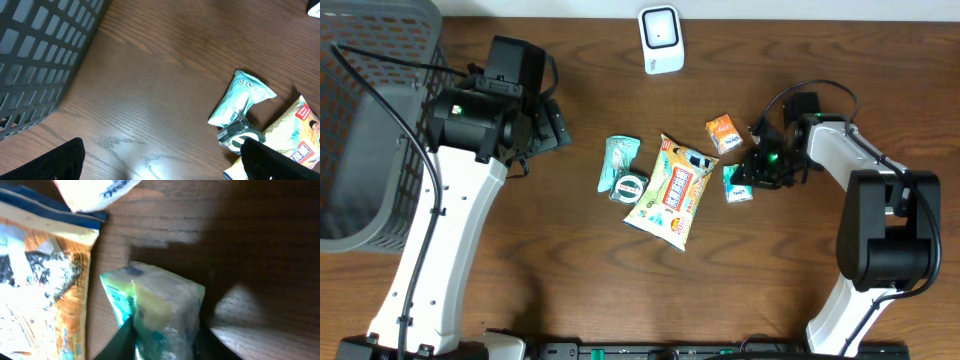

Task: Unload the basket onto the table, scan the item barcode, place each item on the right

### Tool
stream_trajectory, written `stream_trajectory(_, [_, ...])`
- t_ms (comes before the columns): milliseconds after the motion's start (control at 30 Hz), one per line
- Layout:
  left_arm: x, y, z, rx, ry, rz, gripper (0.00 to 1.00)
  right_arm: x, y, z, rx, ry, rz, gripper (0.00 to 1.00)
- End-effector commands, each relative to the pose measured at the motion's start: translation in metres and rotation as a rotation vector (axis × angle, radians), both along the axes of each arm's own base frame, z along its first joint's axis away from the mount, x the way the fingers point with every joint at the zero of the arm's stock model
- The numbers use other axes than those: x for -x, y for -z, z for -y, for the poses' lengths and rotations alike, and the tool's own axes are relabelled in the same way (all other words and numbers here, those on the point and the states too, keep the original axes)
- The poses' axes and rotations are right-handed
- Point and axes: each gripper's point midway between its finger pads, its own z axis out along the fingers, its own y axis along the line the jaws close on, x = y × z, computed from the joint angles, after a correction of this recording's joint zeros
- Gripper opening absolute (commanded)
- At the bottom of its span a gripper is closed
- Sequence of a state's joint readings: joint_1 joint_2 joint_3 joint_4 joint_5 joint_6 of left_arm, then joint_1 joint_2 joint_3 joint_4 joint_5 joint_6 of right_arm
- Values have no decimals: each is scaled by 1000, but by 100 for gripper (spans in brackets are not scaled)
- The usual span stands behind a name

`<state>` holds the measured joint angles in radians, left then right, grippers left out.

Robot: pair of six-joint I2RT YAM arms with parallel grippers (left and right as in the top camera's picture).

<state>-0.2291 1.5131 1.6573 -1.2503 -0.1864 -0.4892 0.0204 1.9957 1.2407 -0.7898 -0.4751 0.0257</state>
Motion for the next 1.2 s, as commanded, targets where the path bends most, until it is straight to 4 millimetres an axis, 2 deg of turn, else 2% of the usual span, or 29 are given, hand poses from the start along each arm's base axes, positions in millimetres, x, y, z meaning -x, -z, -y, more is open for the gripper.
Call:
stream_trajectory(0, [-1, -2, -3, -15, 1, 4, 98, 17, 18, 6, 40, -7, -57, 5])
stream_trajectory(33, [-1, -2, -3, -15, 1, 4, 98, 17, 17, 6, 37, -6, -58, 1])
stream_trajectory(200, [-1, -2, -3, -15, 1, 4, 98, 13, 0, -11, -111, -10, -50, 1])
stream_trajectory(333, [-1, -2, -3, -15, 1, 4, 98, -1, -43, -30, -395, -48, 36, 1])
stream_trajectory(500, [-1, -2, -3, -15, 1, 4, 98, -13, -83, -30, -643, -44, 149, 1])
stream_trajectory(667, [-1, -2, -3, -15, 1, 4, 98, -16, -126, -33, -895, -45, 254, 1])
stream_trajectory(800, [-1, -2, -3, -15, 1, 4, 98, -17, -151, -40, -1038, -49, 292, 1])
stream_trajectory(1167, [-1, -2, -3, -15, 1, 4, 98, -11, -157, -67, -1071, -119, 268, 1])
